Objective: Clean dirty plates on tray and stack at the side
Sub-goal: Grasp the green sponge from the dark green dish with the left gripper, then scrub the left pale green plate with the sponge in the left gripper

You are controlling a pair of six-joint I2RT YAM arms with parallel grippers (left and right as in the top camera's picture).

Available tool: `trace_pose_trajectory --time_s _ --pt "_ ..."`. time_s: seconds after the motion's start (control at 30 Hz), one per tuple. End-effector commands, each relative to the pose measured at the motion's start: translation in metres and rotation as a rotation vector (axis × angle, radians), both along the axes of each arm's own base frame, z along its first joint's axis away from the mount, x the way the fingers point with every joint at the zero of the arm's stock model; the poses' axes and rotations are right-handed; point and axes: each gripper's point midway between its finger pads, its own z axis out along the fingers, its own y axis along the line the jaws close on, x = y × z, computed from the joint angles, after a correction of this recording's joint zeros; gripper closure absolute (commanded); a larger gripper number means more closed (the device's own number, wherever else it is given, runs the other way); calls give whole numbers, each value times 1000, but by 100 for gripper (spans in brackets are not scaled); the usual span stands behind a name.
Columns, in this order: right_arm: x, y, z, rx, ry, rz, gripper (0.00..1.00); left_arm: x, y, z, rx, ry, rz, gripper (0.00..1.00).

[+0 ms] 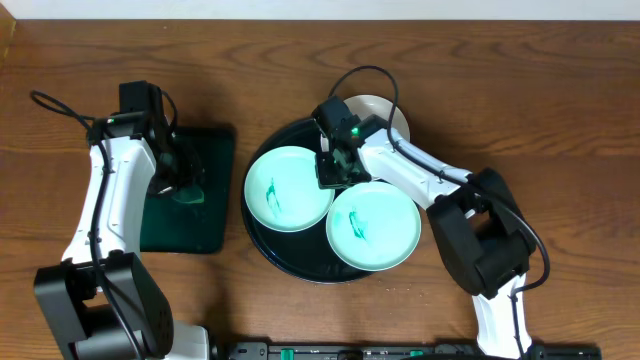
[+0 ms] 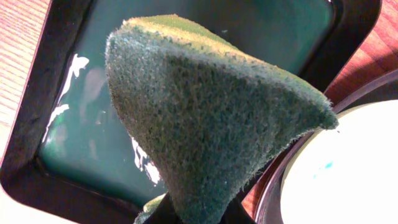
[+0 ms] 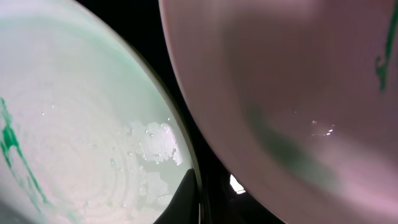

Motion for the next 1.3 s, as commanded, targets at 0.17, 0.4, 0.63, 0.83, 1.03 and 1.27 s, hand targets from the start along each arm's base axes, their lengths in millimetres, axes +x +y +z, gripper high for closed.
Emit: trace_pose_trajectory --time_s 0.17,0.4,0.63,0.83,1.03,1.27 --pt "-9 2 -8 17 40 43 99 6 -55 9 6 -10 -138 93" --pt "-9 2 -8 16 40 43 99 4 -105 -9 -16 17 -138 93" --pt "-9 2 -8 15 38 46 99 11 -145 -58 -75 98 -148 93" --pt "-8 1 -9 9 33 48 99 -3 -156 -103 -54 229 -75 93" --pt "-7 1 -9 11 31 48 99 -16 -199 -114 -219 269 -312 93" --pt "-7 1 -8 12 30 48 99 -11 -220 -108 -326 197 -595 93"
